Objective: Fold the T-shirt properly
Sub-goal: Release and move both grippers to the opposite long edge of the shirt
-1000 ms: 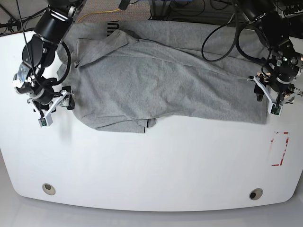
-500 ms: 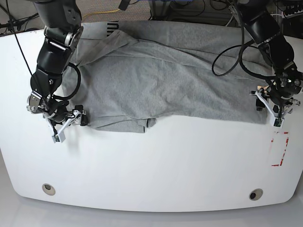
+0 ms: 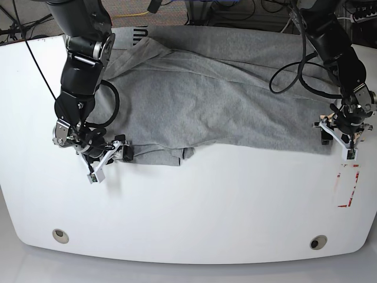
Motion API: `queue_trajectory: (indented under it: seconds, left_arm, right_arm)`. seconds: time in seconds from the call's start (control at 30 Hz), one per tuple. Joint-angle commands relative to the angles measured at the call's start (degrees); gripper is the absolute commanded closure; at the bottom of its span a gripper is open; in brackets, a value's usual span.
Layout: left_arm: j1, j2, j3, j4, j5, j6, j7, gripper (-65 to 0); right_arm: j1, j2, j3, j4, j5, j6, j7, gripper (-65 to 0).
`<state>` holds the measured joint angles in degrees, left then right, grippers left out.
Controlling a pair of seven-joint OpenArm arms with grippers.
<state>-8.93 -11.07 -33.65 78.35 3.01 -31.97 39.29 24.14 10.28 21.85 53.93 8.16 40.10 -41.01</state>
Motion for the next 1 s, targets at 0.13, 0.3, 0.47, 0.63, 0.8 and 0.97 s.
queue_trajectory:
  seconds: [0.13,0.3,0.47,0.63,0.8,0.97]
  left_arm:
    - [-4.7,-2.3,-0.2,-5.7,-0.2,6.1,-3.2,-36.4]
    - [-7.6,-3.5,-0.2,-10.8,-0.2,7.3,-3.3,-43.6]
    - [-9.8,-3.6,0.0,-15.7,-0.2,7.3,-3.3,-44.6]
    - [-12.2,-3.6,2.0,-21.2,-0.4,7.1,-3.3,-44.6]
    - [-12.4,-3.6,4.5,-22.8,-0.4,7.1,-4.0,-44.2]
    - [-12.1,-3.6,6.3,-22.8,-0.3,7.1,-8.1,-39.3]
  right_arm:
    - [1.1,0.4,-0.2,0.7,-0.1,-0.1,-0.7,-12.5]
    - [1.2,0.4,-0.2,0.7,-0.1,-0.1,-0.7,-0.3]
    - [1.1,0.3,-0.3,0.8,-0.1,-0.1,-0.9,-0.2]
    - [1.1,0.3,-0.3,1.2,0.0,-0.1,-0.9,0.0]
    - [-0.6,0.3,-0.2,6.4,0.0,-0.1,-1.1,0.0]
    - [-0.7,0.2,-0.3,8.2,0.0,-0.1,-1.1,0.0]
